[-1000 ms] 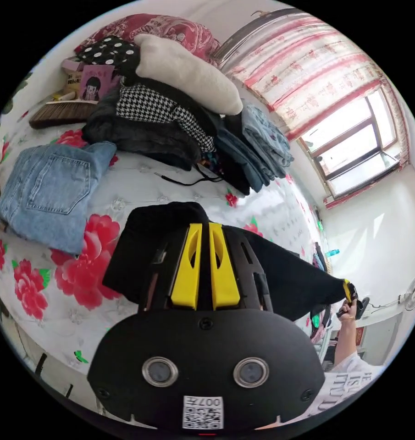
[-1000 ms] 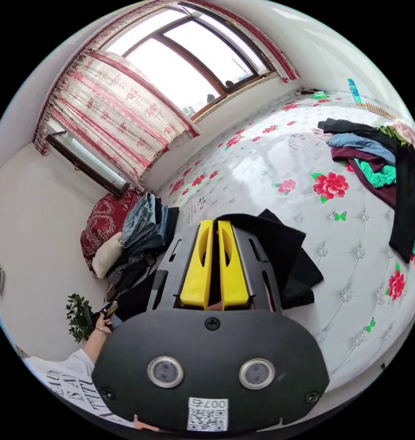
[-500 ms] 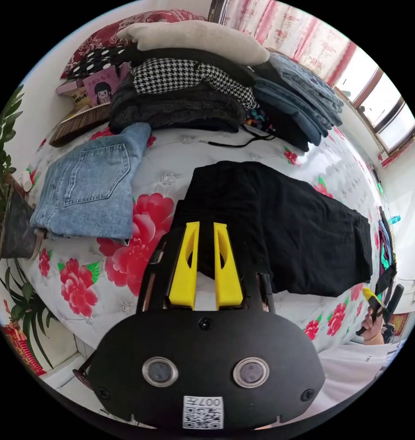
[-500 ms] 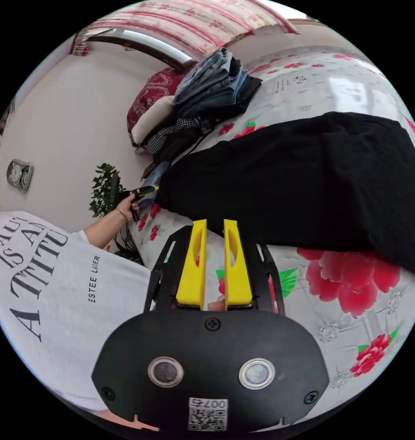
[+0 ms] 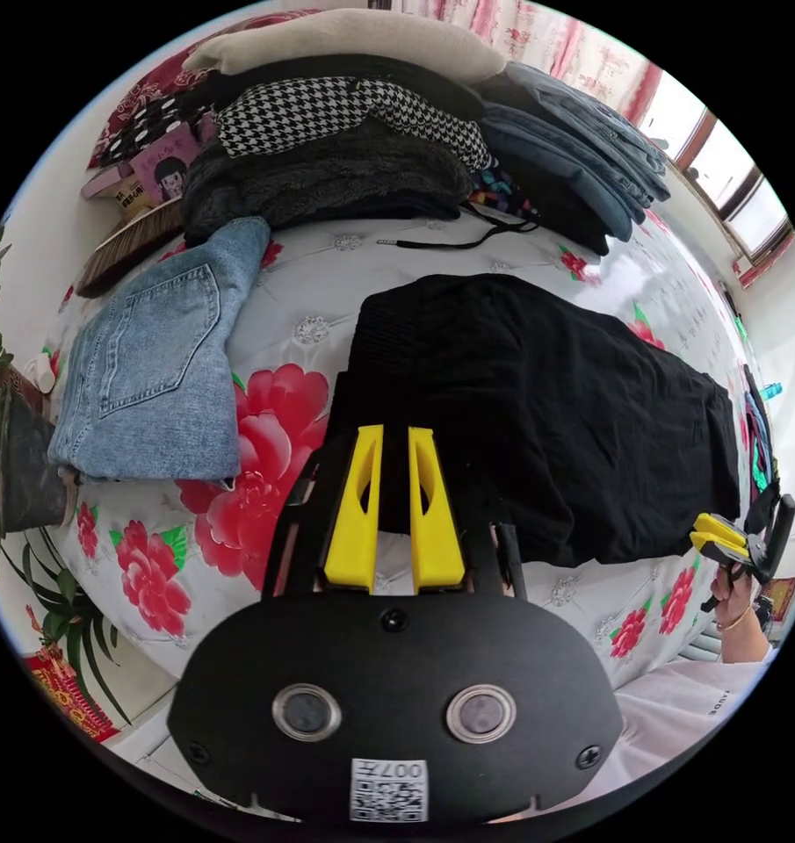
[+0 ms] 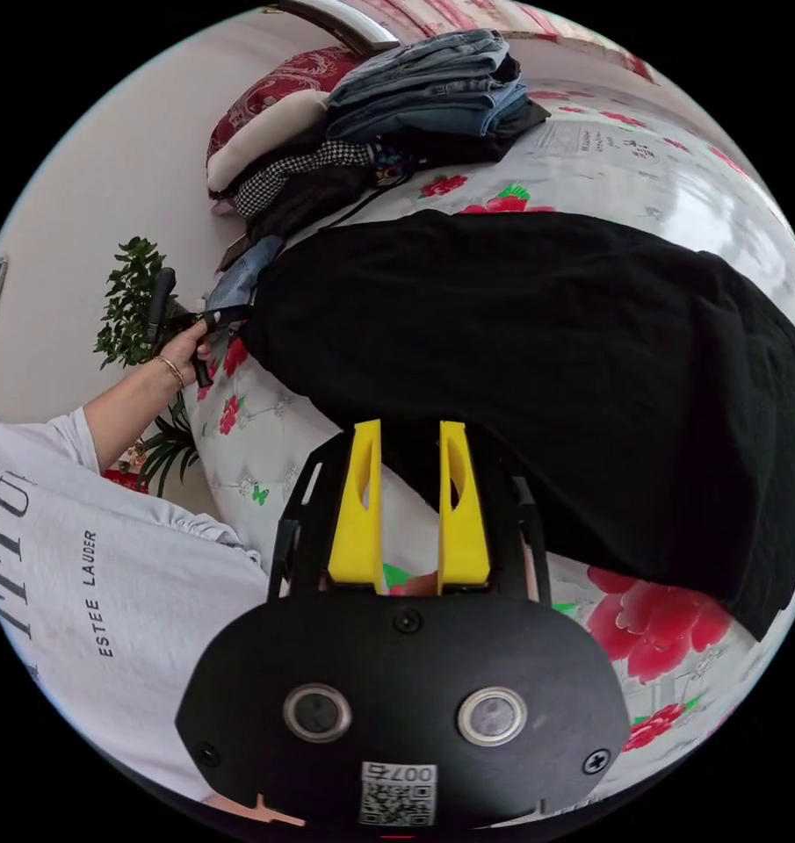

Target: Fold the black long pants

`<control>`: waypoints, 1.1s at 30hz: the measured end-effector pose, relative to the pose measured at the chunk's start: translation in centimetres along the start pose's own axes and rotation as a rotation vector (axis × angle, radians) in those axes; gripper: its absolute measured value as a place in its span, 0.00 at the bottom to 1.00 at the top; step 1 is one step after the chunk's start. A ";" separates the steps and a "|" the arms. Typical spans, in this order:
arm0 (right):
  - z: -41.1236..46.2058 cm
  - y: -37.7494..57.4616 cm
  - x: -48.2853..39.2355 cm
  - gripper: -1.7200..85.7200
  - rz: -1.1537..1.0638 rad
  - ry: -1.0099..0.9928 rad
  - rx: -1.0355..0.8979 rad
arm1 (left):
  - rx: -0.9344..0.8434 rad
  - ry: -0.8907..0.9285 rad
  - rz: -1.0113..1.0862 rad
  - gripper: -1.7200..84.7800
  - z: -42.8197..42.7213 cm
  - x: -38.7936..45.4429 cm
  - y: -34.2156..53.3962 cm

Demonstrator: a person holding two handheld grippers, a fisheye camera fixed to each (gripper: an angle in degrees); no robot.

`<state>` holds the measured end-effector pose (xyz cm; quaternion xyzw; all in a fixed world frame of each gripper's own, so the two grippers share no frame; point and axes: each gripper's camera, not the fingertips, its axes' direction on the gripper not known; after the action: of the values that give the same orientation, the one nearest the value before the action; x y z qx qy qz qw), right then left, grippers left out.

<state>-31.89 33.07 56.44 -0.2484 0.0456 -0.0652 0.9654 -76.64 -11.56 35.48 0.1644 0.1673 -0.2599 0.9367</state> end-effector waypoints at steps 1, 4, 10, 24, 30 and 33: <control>0.2 0.2 -0.5 0.12 0.001 -0.012 0.004 | 0.001 0.000 0.005 0.08 0.2 0.1 -0.1; 1.2 1.7 -3.2 0.11 -0.005 -0.027 0.026 | 0.002 -0.024 0.022 0.08 0.8 0.7 -0.2; 5.3 -1.0 -6.0 0.11 -0.048 -0.001 -0.029 | 0.004 -0.036 0.010 0.08 1.7 1.0 -0.4; 8.5 -4.2 -11.0 0.10 -0.143 0.015 -0.017 | -0.002 -0.057 0.021 0.08 3.6 1.3 -0.5; 10.2 -3.9 -14.0 0.05 -0.286 -0.047 -0.147 | -0.008 -0.061 0.028 0.08 4.3 1.2 -0.4; 9.1 -0.8 -15.3 0.03 -0.322 -0.059 -0.120 | -0.008 -0.054 0.023 0.08 4.6 0.9 -0.2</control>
<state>-46.00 38.97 65.66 -0.3117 -0.0195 -0.2090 0.9267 -74.97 -13.98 39.13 0.1556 0.1412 -0.2529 0.9444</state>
